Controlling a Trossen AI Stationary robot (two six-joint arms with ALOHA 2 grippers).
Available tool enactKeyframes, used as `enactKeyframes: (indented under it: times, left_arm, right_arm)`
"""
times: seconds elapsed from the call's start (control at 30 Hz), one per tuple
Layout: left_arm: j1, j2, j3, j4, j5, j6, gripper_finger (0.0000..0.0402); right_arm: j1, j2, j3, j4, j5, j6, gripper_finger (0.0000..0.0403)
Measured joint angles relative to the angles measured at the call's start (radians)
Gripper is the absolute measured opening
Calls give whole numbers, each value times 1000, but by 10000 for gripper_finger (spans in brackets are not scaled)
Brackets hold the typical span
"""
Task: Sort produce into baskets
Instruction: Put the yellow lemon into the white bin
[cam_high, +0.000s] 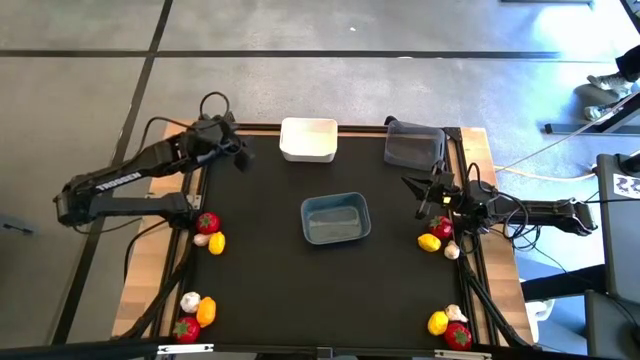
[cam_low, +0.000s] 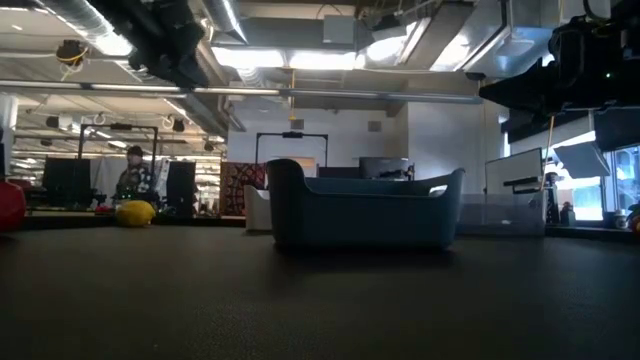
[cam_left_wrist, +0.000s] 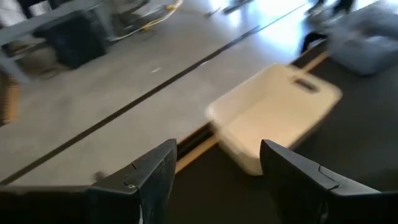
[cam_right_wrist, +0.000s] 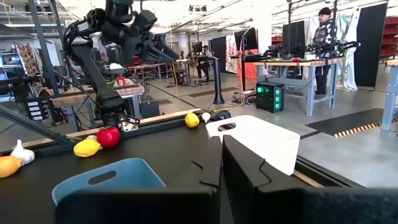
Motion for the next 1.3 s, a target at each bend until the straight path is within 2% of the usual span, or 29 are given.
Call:
enactKeyframes:
  times: [0.23,0.5,0.63,0.83,1.17,1.3]
  left_arm:
    - [93,112,0,-20,0,10,227]
    - [208,338,171,-374,25,-10,227]
    - [253,439,217,-470,59,24,227]
    - [295,558,219,-534,58,74,227]
    - [355,719,218,-526,18,127,227]
    - [384,779,218,-515,-34,146,227]
  right_arm:
    - [0,0,0,0,0,2,17]
    - [0,0,0,0,0,40,17]
    - [0,0,0,-1,0,40,17]
    - [0,0,1,-30,0,53,17]
    - [0,0,1,-37,0,55,17]
    - [0,0,1,-38,0,55,17]
